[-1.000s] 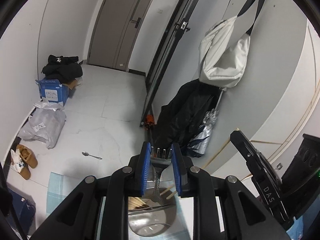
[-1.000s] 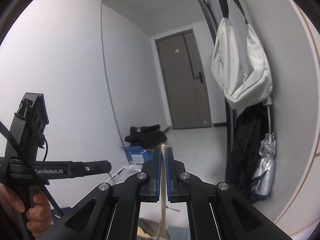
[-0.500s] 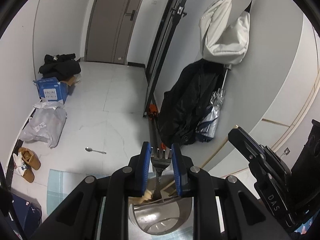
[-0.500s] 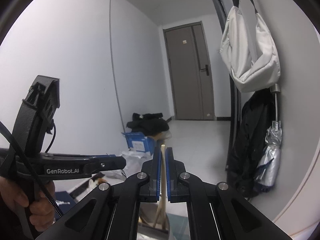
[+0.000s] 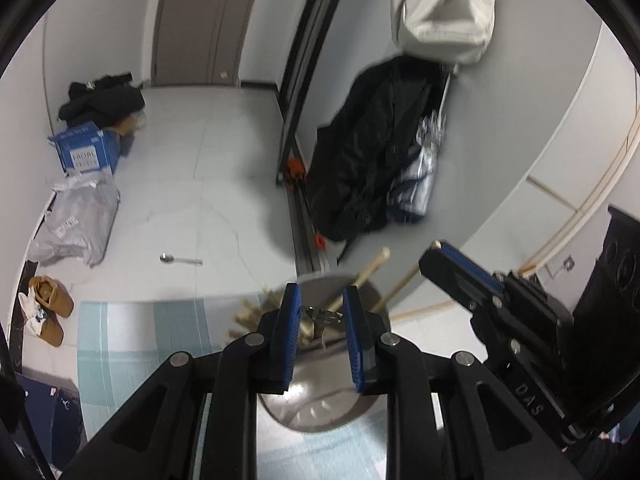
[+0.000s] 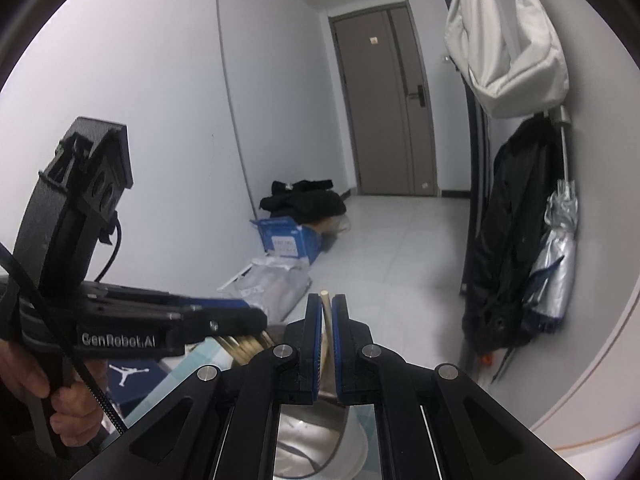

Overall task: Organize utensils
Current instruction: 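Open both tools to drop the fork and chopstick into the holder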

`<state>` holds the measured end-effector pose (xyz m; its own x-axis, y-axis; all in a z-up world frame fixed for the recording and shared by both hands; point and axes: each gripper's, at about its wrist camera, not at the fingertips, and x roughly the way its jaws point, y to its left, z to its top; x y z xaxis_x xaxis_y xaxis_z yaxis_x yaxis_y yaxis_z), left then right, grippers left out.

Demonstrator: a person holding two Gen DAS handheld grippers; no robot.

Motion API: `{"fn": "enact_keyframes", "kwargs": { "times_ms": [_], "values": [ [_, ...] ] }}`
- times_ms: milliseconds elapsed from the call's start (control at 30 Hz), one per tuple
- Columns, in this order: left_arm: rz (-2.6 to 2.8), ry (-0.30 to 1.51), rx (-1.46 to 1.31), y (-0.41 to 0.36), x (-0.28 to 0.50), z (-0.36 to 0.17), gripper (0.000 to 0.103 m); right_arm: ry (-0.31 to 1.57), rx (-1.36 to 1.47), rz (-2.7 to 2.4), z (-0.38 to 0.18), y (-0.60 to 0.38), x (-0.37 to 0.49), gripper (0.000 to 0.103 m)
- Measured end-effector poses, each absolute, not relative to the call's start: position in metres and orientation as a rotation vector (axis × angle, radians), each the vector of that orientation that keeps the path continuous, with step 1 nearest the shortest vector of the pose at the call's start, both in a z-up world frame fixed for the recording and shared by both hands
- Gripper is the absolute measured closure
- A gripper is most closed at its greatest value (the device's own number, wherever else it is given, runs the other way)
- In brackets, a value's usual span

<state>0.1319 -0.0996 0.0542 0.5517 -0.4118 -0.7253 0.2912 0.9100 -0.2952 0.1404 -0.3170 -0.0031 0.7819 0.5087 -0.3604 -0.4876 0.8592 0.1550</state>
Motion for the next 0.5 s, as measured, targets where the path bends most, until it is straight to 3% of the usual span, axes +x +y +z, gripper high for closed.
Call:
{"fn": "enact_keyframes", "kwargs": {
  "times_ms": [333, 500],
  "values": [
    [-0.369, 0.875, -0.121, -0.094, 0.118, 0.065, 0.082, 0.499, 0.089, 0.546, -0.022, -0.315, 0.138, 0.096],
    [-0.322, 0.843, -0.136, -0.084, 0.109, 0.07, 0.062, 0.493, 0.097, 0.532, -0.02, -0.321, 0.126, 0.095]
  ]
}}
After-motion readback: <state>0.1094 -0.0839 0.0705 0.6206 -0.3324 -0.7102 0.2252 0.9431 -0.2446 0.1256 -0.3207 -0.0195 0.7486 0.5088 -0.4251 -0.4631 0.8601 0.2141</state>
